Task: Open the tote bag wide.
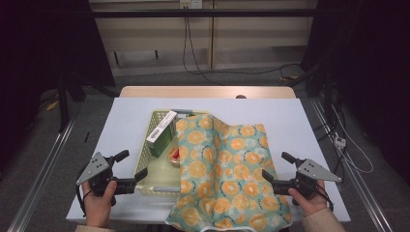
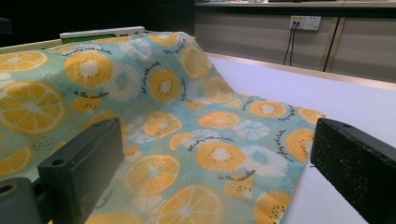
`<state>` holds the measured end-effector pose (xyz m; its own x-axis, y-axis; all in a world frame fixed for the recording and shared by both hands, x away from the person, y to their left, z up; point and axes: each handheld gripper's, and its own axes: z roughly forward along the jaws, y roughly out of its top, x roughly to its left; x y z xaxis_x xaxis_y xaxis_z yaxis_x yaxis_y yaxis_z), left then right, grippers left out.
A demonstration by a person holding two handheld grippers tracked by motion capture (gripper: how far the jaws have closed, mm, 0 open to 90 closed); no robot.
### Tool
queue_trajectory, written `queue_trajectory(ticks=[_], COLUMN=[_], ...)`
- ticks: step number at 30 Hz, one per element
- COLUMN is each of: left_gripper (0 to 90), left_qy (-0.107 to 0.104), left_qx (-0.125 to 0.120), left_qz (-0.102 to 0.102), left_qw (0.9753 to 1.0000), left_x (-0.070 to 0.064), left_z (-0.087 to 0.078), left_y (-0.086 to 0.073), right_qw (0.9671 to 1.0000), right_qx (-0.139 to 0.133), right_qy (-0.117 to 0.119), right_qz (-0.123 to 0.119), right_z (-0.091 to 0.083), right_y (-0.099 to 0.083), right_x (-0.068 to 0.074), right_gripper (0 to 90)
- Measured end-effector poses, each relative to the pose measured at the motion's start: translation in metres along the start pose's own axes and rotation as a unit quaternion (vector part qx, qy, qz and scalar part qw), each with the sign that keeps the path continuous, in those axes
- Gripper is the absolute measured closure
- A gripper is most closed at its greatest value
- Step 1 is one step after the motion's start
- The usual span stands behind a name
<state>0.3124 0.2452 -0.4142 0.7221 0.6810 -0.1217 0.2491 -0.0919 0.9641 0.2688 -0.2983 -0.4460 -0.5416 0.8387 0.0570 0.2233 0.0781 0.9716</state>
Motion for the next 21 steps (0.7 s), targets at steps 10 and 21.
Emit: queue_trajectory(ticks=[10,21], left_gripper=[4.1,4.2], left_qy=[-0.003,-0.003], left_qx=[-0.006,0.001], left_qz=[0.0,0.0], left_qw=[1.0,1.0], left_x=[0.0,-0.002], left_z=[-0.001,0.001], left_y=[0.002,0.002], right_qw=[1.0,0.9998], right_qx=[0.0,0.007], right_qy=[-0.003,-0.014], right_qz=[0.004,0.014], right_z=[0.001,0.006], right_y=[0.002,0.012], right_x=[-0.003,-0.015], right_gripper=[2.6,3.5])
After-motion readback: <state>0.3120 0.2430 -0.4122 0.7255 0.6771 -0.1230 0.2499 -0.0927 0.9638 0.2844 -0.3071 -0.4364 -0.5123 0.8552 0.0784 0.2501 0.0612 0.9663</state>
